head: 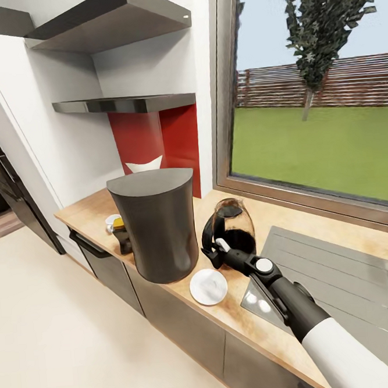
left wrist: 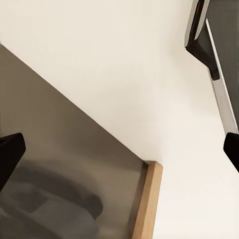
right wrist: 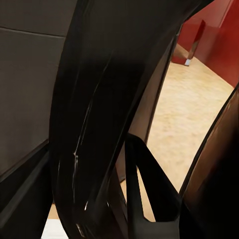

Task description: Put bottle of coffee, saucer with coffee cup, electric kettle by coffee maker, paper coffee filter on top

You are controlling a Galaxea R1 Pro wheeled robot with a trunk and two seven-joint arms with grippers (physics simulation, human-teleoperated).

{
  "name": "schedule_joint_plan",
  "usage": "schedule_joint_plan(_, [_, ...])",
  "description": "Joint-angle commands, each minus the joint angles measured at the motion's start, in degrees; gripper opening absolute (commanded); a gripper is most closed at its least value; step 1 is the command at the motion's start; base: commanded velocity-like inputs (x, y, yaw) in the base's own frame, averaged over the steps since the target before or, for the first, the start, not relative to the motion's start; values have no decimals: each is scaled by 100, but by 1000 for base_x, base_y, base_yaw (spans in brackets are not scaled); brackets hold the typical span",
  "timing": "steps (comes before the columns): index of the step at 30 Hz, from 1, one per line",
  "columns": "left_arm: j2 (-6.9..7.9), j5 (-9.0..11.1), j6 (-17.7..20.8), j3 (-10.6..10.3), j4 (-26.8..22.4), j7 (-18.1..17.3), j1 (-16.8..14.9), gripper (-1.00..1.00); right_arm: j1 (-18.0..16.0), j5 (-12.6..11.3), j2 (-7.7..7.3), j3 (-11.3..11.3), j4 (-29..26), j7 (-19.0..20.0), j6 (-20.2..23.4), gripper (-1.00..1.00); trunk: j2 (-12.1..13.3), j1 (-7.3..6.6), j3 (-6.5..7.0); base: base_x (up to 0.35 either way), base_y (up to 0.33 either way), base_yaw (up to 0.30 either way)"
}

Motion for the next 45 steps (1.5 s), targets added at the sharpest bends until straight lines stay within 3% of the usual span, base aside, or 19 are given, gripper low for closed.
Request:
schedule_joint_plan(1, [0, 48, -27, -49, 7, 7, -6, 100, -5, 5, -4, 2, -12, 13, 30, -100, -11, 3, -9, 0, 0, 0])
schedule_joint_plan(31, [-6, 45, -27, -49, 7, 7, -2, 100, -5, 30, -4, 8, 60, 20, 30, -100, -11, 3, -9, 15, 0, 0])
schedule_joint_plan(32, [-6, 43, -29, -47, 7, 7, -2, 100, -5, 32, 0, 8, 76, 20, 30, 100, -11, 3, -9, 0, 0, 0])
schedule_joint_plan(45, [-6, 40, -30, -40, 7, 7, -3, 100, -5, 40, 5, 8, 103, 22, 30, 100, -11, 3, -9, 0, 0, 0])
